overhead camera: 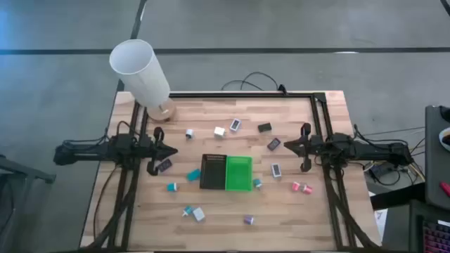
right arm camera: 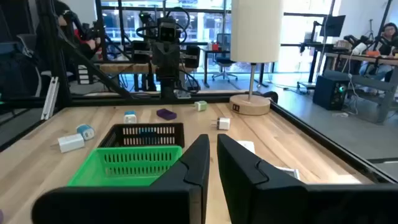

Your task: Pick & Place Office items

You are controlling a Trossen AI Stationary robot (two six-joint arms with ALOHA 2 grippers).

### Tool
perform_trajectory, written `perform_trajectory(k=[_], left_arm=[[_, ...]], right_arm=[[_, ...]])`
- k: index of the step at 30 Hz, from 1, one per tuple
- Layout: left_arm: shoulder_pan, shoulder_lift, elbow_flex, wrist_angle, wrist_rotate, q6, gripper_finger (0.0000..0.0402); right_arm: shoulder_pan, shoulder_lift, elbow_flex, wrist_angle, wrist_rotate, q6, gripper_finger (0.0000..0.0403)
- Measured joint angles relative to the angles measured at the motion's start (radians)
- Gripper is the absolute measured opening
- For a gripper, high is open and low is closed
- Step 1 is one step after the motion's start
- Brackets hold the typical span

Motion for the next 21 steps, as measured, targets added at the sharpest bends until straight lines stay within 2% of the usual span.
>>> perform_trajectory(k=[7, 13, 21], left_arm=[[0.000, 0.000, 0.000, 0.002, 0.000, 0.001, 0.0022], [0.000, 0.000, 0.000, 0.003, -0.011, 0.004, 0.0020], [0.000, 0.010, 0.078, -0.017, -0.286, 0.003, 0.0019]], right_arm=[[0.000, 0.000, 0.000, 0.000, 0.005, 0.003, 0.0034], [0.000, 0.000, 0.000, 0.000, 0.075, 0.007, 0.0034], [0.000, 0.001, 0.019, 0.000, 0.090, 0.010, 0.0034]])
